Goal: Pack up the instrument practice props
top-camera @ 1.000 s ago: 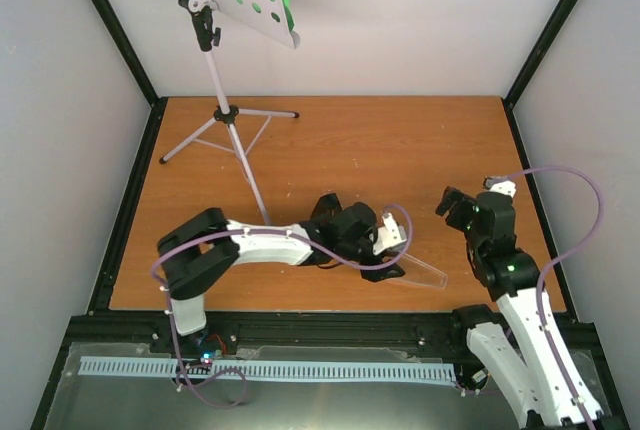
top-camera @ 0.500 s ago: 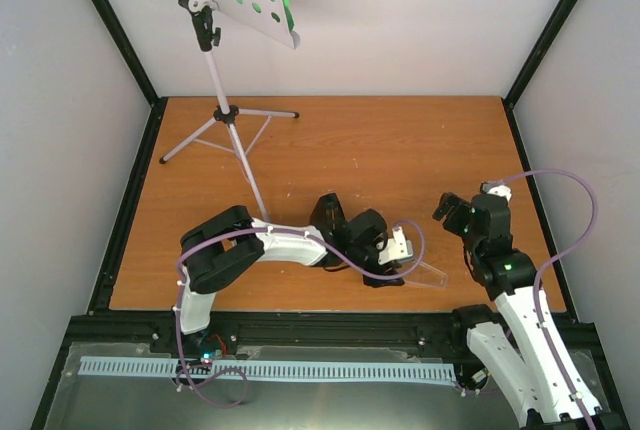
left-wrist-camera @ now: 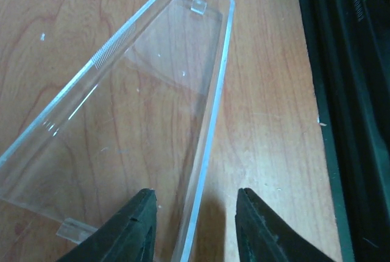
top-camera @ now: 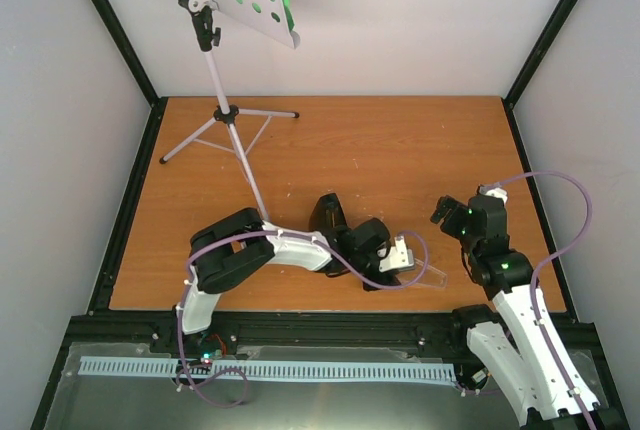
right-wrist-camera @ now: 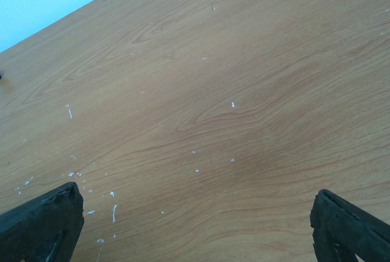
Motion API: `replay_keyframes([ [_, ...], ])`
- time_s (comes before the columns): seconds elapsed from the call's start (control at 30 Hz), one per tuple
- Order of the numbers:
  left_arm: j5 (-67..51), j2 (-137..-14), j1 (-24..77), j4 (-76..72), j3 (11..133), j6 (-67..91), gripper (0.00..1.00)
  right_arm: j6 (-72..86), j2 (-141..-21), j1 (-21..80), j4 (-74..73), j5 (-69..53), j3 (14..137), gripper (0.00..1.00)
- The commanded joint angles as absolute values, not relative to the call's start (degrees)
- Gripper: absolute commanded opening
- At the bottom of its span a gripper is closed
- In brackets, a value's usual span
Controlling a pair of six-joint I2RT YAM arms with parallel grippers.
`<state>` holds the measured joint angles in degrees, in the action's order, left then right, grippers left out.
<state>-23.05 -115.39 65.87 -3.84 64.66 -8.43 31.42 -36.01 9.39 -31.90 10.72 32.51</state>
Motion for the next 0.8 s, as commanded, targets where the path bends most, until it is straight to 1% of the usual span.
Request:
replay_keyframes([
  [0.0, -18.0, -116.2, 67.9, -5.9, 64.6, -11.3, 0.35, 32.4, -35.7, 9.1, -30.9, 10.8, 31.9, 1.00],
  [0.17, -12.2, -114.9, 69.7, -8.9, 62.1, -12.4, 0.24, 32.8, -35.7, 9.1, -30.6, 10.5, 31.7, 1.00],
  [0.27, -11.3, -113.9, 69.9, -10.1, 60.9, -11.9, 0.16, 32.9, -35.6, 9.1, -30.8, 10.4, 31.7, 1.00],
  [0.53, -10.9, -111.0, 70.0, -12.0, 58.4, -9.7, 0.01, 32.7, -34.7, 9.1, -31.7, 11.6, 32.5, 1.00],
  [0.63, -10.1, -108.9, 69.9, -12.9, 57.8, -7.7, 0.00, 31.0, -34.3, 9.1, -33.5, 13.1, 34.8, 1.00],
  [0.77, -8.5, -105.0, 68.7, -12.3, 60.4, -2.2, 0.00, 27.6, -33.5, 9.1, -38.7, 18.3, 42.0, 1.00],
])
